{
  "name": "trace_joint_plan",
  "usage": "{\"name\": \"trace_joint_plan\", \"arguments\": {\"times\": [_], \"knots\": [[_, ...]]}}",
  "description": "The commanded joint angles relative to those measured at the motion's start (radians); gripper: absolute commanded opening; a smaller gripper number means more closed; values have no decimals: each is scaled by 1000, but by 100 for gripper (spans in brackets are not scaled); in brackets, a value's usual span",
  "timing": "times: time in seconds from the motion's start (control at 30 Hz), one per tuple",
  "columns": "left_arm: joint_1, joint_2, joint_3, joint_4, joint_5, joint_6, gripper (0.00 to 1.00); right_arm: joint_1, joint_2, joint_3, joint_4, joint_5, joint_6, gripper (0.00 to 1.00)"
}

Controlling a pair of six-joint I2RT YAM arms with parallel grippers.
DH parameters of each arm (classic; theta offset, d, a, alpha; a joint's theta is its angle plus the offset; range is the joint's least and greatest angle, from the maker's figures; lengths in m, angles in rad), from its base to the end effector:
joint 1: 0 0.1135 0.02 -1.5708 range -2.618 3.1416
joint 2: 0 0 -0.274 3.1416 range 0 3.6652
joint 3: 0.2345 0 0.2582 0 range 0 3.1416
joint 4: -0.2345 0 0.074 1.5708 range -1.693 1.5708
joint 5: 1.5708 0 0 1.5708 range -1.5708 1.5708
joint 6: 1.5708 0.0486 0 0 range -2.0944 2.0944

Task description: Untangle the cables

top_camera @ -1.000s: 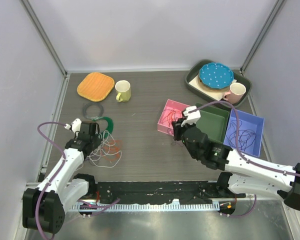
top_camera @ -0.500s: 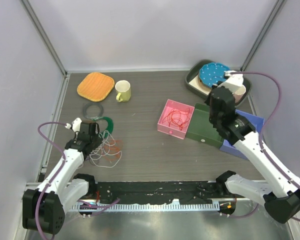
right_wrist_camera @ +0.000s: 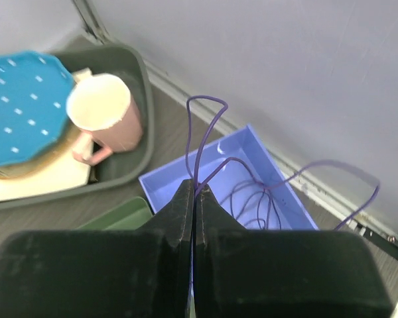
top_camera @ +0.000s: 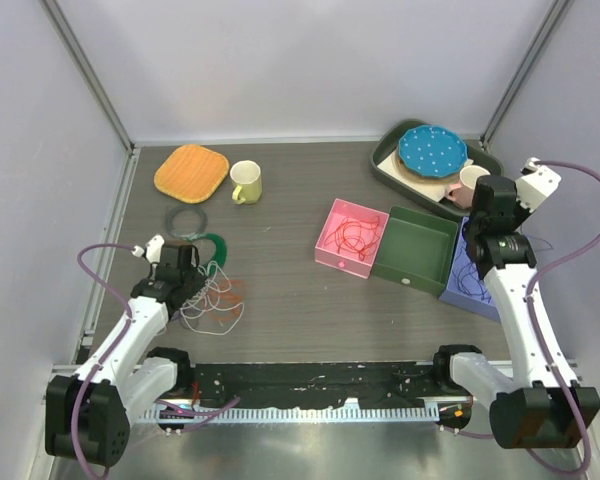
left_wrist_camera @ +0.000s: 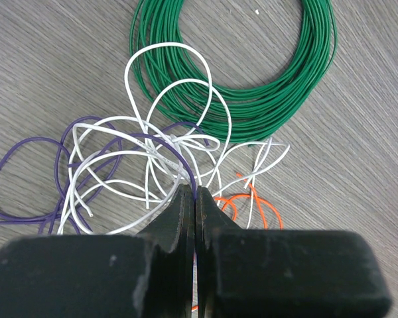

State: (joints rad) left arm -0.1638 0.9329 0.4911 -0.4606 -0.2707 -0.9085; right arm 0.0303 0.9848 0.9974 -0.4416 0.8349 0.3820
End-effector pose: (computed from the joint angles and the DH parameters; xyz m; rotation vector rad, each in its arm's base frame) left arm 0.1840 -0.0172 0.1856 -0.9915 2.2226 -0.1466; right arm 0.2168 -0.0295 0.3606 0.8279 1.6994 -0.5503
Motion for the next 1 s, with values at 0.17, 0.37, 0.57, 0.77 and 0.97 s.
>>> {"name": "trace_joint_plan", "arguments": {"times": [0.17, 0.37, 0.57, 0.77, 0.97], "knots": [[0, -5, 1, 50, 11, 13, 0, -159, 60, -144, 61, -209, 95, 1], [-2, 3, 1, 63, 37, 22, 0, -210, 69, -250, 75, -252, 146, 1], [-2, -3, -2, 62, 47, 23, 0, -256, 107, -309, 73, -290, 184, 7], [-2, -19, -3, 53, 41, 26, 0, -308, 123, -315, 63, -365, 193, 32], [0, -29, -8, 53, 41, 23, 0, -310, 62, -253, 18, -411, 163, 64]]}}
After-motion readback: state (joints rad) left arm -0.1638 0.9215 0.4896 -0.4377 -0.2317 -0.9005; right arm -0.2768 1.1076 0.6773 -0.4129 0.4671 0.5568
